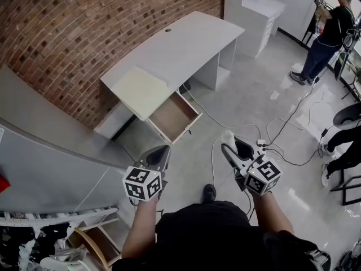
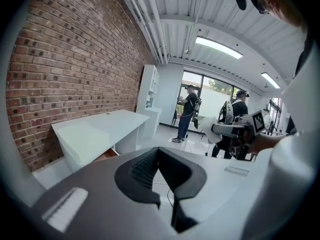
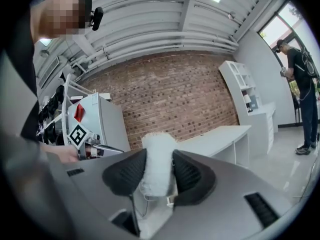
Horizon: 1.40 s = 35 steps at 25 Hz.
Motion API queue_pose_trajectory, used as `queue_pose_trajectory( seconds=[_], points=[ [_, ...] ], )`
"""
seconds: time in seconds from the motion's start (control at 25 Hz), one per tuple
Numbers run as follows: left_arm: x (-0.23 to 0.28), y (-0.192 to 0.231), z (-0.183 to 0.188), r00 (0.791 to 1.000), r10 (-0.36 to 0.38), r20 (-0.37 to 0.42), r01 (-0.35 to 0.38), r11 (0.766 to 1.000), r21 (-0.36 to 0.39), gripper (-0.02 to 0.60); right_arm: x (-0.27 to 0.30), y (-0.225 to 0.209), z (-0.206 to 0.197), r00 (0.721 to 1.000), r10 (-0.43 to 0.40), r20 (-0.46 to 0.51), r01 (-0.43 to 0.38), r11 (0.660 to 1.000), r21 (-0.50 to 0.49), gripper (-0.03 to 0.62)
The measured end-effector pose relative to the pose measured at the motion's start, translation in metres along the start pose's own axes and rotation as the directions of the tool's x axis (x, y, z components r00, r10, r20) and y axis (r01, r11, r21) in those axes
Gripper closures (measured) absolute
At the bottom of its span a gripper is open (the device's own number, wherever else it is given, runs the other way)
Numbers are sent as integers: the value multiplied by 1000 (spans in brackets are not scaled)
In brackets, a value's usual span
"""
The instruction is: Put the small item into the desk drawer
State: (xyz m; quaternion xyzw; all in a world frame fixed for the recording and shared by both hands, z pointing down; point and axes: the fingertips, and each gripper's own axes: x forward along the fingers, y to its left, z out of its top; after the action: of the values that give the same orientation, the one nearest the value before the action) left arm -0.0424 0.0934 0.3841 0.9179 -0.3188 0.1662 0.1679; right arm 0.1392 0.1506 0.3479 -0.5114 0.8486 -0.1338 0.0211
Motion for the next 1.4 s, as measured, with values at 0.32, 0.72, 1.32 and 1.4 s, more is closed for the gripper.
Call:
queue_pose_trajectory(
  seconds=[0.32,0.72,1.32,1.4],
  points=[
    [22,-3,4,999,44,9,-44,998,-39,569,5,-24,-2,998,61,-33,-60,998,12,437],
    [52,44,14,998,59,14,-57,995,-84,569,55,-40,-9,991,91,-102,-91,996,7,437],
    [172,148,72,992,-121,33,123,989,-85,569,205,-104,10,979,17,-204,-32,997,-73,437],
    [181,163,78,991,-129,26,131,989,-72,569,225,-105,13,980,22,-198,-38,996,-77,437]
  ],
)
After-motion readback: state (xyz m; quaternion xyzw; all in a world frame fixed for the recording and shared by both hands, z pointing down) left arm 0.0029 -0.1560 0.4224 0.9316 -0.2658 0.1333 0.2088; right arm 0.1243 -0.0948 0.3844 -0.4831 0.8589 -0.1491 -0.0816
